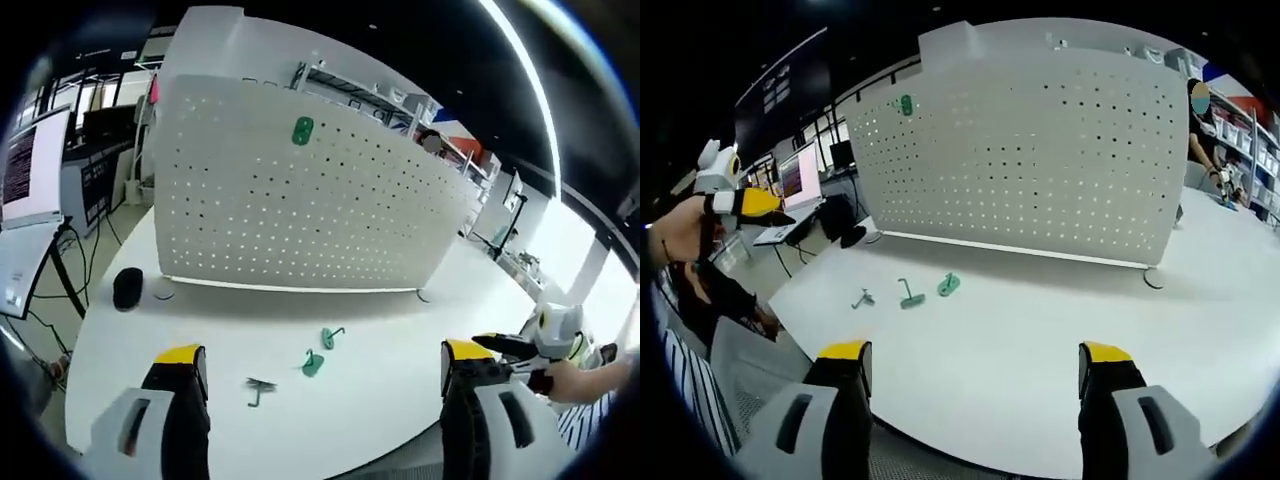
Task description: Insert the hook assembly into the mounting plate slot until the hook locks in place.
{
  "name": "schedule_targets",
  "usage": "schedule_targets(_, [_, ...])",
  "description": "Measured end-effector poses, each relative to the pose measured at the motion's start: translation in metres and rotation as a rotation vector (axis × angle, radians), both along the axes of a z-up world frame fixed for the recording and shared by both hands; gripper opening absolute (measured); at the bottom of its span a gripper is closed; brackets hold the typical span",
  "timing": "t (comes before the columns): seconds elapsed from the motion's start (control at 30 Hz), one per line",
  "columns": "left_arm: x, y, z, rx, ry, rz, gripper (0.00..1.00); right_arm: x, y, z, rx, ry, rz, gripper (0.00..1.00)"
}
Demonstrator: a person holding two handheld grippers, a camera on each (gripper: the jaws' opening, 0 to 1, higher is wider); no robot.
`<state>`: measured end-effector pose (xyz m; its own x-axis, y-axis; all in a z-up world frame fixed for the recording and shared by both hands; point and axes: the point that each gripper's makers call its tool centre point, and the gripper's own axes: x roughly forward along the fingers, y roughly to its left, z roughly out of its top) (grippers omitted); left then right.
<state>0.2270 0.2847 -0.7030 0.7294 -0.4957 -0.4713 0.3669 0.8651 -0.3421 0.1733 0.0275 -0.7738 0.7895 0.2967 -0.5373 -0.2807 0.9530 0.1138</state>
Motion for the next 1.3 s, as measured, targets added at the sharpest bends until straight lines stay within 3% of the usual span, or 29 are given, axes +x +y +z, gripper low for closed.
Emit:
schedule_targets(0.4, [-0.025,0.004,-0.027,-0.016,0.079,0.002,1.0,0.002,0.02,-0.006,0.024,0.021,0.044,0.79])
schedule_targets(0.6, [-0.034,0.003,-0.039,0.007,0.105,-0.011,1.0,0.0,0.035,-0.013,0.046,0.057,0.108,0.71])
schedule_targets(0.77, [-0.038,-0.002,-0.049,-0.025,0.145,-0.01,1.0,0.003,0.046,-0.011,0.109,0.069,0.145,0.64])
schedule_targets(1.0, [-0.043,-0.011,-0.06,-0.055,0.175,-0.016,1.0,0.014,0.067,-0.026,0.104,0.14,0.253,0.47])
schedule_targets(1.07, [-0.042,-0.012,-0.061,-0.092,0.202,-0.012,1.0,0.017,0.081,-0.026,0.159,0.153,0.3,0.42])
schedule_targets(1.13, [-0.038,-0.009,-0.059,-0.137,0.218,0.002,1.0,0.017,0.09,-0.035,0.17,0.224,0.337,0.4])
schedule_targets(1.3, [-0.037,-0.003,-0.064,-0.095,0.23,0.004,1.0,0.032,0.11,-0.047,0.127,0.23,0.424,0.37])
